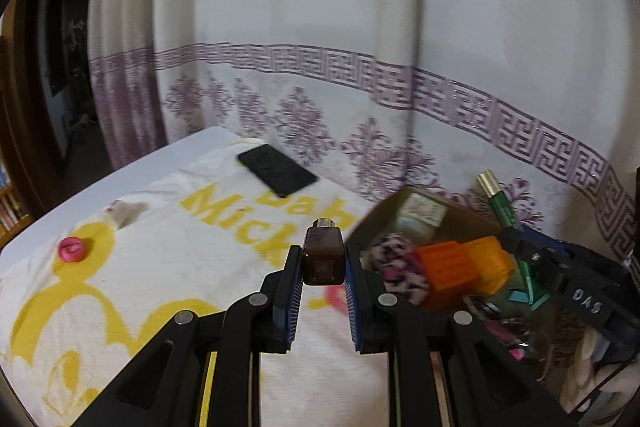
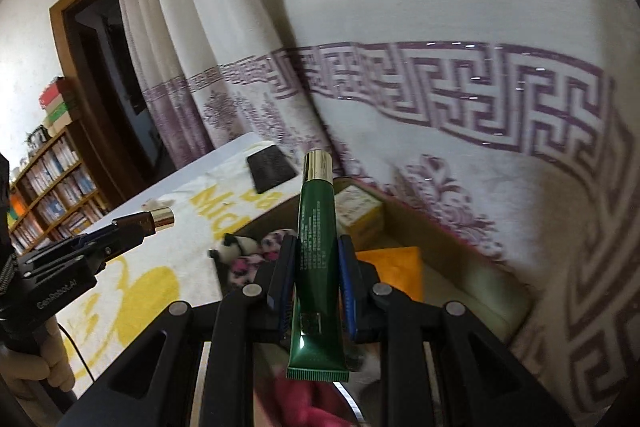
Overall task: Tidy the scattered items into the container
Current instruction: 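Carry the green tube and brown bottle over the pink tin, then open both tools to drop the tube and bottle into the tin, then withdraw both tools from the tin back over the towel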
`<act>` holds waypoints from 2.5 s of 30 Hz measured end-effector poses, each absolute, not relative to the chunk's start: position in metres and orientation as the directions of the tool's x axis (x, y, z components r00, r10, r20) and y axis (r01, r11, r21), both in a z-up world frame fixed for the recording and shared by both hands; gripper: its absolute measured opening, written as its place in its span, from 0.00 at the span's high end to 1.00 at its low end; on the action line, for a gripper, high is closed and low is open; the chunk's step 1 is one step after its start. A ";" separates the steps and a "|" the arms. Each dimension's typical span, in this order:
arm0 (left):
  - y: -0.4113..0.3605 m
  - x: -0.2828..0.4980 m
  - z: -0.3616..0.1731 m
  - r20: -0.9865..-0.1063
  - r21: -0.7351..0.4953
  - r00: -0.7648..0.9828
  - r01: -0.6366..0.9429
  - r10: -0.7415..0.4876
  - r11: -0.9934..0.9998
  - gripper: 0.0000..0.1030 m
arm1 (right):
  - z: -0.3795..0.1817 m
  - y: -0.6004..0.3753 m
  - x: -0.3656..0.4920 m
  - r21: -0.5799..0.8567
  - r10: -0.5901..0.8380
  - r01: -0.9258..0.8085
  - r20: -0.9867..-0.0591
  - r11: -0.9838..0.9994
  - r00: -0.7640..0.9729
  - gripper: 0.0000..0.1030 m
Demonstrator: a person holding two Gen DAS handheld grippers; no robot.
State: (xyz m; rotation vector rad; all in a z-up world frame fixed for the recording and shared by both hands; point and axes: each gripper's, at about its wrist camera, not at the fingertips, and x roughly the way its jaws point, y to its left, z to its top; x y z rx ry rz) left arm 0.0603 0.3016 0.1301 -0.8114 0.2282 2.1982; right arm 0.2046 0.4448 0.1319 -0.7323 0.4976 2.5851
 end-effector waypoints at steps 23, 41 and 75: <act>0.373 0.103 0.103 -0.659 -0.234 -0.249 -0.830 0.710 -0.507 0.74 | 0.128 0.456 0.229 0.169 0.344 -0.507 -0.555 -0.845 -0.758 0.79; 0.333 0.077 0.102 -0.658 -0.248 -0.347 -0.738 0.669 -0.628 0.39 | 0.125 0.455 0.230 0.207 0.321 -0.515 -0.577 -0.832 -0.751 0.76; 0.186 0.036 0.107 -0.611 -0.061 -0.691 -0.445 0.386 -0.894 0.23 | 0.109 0.344 0.133 0.173 0.109 -0.276 -0.630 -0.946 -0.769 0.76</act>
